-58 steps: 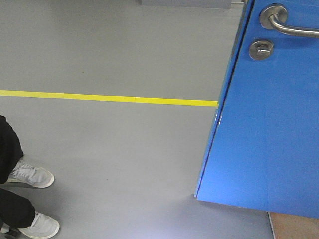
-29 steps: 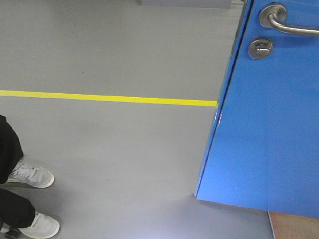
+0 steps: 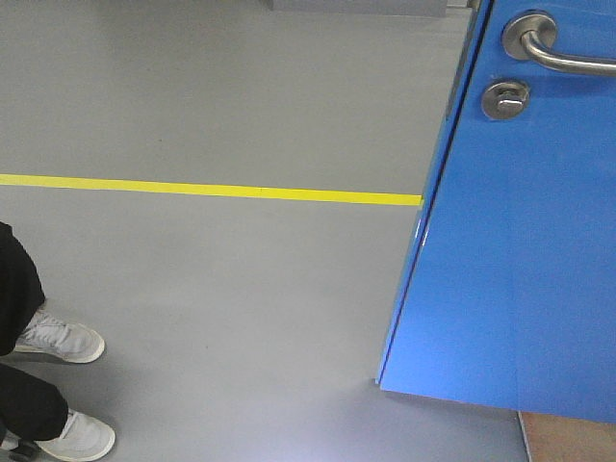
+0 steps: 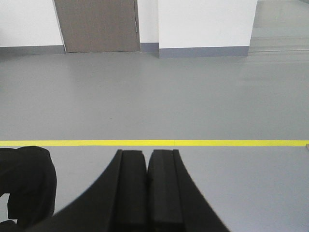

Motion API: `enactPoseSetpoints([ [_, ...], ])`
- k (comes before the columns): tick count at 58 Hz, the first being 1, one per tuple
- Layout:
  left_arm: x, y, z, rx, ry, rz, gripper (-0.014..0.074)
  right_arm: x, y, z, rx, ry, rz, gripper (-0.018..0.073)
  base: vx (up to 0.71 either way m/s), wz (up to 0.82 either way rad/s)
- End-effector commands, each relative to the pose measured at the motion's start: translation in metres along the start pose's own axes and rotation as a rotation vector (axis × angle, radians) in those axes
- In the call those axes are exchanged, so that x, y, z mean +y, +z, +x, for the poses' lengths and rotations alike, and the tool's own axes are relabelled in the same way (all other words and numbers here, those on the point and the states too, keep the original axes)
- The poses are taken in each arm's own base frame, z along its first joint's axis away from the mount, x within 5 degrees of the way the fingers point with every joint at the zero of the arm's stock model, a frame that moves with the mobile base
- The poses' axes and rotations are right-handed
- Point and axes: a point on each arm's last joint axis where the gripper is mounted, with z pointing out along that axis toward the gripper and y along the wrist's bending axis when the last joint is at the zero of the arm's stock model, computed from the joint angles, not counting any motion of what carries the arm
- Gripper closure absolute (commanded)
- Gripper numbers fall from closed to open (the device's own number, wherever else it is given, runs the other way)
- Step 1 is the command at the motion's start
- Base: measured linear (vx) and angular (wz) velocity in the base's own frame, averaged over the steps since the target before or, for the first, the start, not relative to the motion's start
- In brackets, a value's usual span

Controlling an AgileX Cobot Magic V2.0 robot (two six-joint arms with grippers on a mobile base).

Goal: Move to blue door and open it

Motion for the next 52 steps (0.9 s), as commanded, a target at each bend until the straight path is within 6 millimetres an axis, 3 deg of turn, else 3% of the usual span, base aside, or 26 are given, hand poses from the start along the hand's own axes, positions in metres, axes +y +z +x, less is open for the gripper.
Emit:
enactPoseSetpoints([
  [1, 0.000, -0.004, -0.017, -0.124, -0.008, 0.007, 0.0524, -0.011, 0.004, 0.006, -0.167, 0.111, 0.095, 0.0547, 0.00, 0.00],
  [6, 0.000, -0.004, -0.017, -0.124, -0.008, 0.007, 0.0524, -0.015, 0.006, 0.019, -0.174, 0.222, 0.126, 0.0547, 0.00, 0.00],
  [14, 0.000, -0.004, -0.017, -0.124, -0.008, 0.007, 0.0524, -0.015, 0.006, 0.019, -0.168, 0.094, 0.134, 0.0547, 0.00, 0.00],
  [30, 0.000, -0.004, -0.017, -0.124, -0.008, 0.007, 0.0524, -0.010, 0.008, 0.027, -0.065, -0.002, 0.081, 0.0547, 0.00, 0.00],
  [52, 0.000, -0.004, -0.017, -0.124, -0.008, 0.007, 0.0524, -0.012, 0.008, 0.032, -0.020, 0.075, 0.096, 0.0547, 0.00, 0.00],
])
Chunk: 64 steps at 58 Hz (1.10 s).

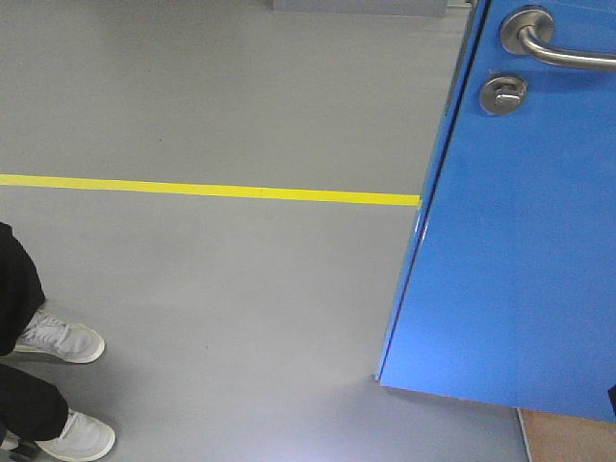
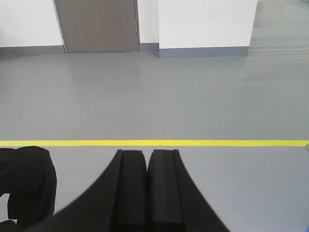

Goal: Move to blue door and open it

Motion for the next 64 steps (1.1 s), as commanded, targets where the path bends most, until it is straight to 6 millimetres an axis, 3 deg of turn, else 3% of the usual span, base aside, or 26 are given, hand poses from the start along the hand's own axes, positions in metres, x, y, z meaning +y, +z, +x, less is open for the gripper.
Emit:
enactPoseSetpoints([
  [1, -0.0001, -0.0040, -0.0166, -0.124, -0.008, 0.007, 0.0524, 0.0024, -0.0007, -0.0073, -0.087, -0.008, -0.043, 0.0547, 0.00, 0.00],
  [13, -0.0001, -0.0040, -0.0166, -0.124, -0.008, 0.007, 0.0524, 0.0119, -0.0018, -0.0059, -0.074, -0.110, -0.211, 0.0547, 0.00, 0.00],
  [32, -0.0001, -0.0040, -0.0166, -0.124, -0.008, 0.007, 0.0524, 0.0066, -0.0011, -0.0078, -0.093, -0.090, -0.111, 0.0547, 0.00, 0.00],
  [64, -0.0001, -0.0040, -0.0166, -0.124, -0.008, 0.007, 0.0524, 0.0064, -0.0011, -0.0078, -0.094, -0.091, -0.108, 0.0547, 0.00, 0.00],
])
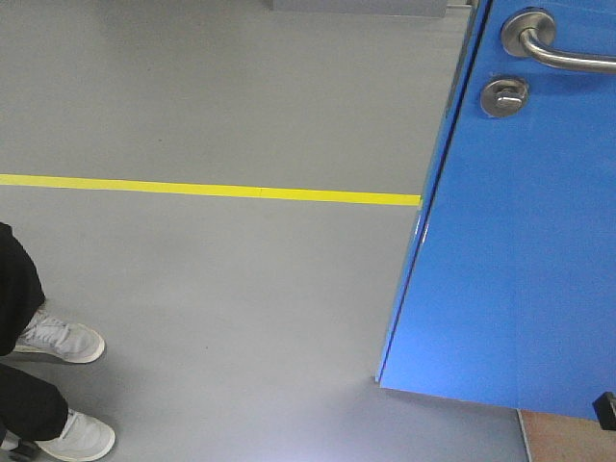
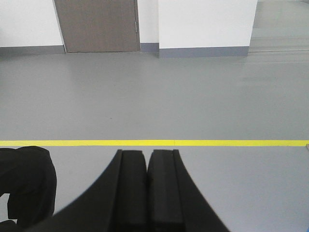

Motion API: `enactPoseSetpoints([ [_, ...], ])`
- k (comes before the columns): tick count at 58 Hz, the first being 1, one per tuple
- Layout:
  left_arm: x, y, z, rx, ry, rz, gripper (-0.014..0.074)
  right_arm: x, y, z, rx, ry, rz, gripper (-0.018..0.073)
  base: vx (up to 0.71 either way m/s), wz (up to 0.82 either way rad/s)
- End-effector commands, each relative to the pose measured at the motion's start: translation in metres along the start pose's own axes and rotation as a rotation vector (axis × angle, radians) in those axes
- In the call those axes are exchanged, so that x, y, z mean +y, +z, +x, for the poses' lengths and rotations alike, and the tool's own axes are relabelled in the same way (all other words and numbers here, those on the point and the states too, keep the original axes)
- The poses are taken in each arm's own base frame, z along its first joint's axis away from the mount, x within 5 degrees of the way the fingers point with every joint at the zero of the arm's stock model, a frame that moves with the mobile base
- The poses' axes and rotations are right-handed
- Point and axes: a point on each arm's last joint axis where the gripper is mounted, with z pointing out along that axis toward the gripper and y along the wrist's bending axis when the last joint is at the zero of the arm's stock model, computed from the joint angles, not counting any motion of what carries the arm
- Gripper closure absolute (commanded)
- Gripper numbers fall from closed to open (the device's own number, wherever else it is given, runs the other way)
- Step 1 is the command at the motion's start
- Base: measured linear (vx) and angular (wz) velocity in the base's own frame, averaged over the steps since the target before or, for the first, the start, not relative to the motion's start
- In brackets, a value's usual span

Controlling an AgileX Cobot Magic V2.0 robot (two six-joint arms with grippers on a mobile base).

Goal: Move to blue door and open it

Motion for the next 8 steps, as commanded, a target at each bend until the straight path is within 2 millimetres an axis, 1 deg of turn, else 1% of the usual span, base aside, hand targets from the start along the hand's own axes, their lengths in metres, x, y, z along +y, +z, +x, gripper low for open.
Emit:
enactPoseSetpoints([
  [1, -0.0001, -0.0040, -0.0166, -0.124, -0.008, 0.007, 0.0524, 0.0006, -0.0008, -0.0078, -0.094, -0.015, -0.005, 0.0547, 0.00, 0.00],
  [8, -0.0001, -0.0040, -0.0166, -0.124, -0.008, 0.007, 0.0524, 0.0006, -0.0008, -0.0078, -0.094, -0.015, -0.005, 0.0547, 0.00, 0.00],
])
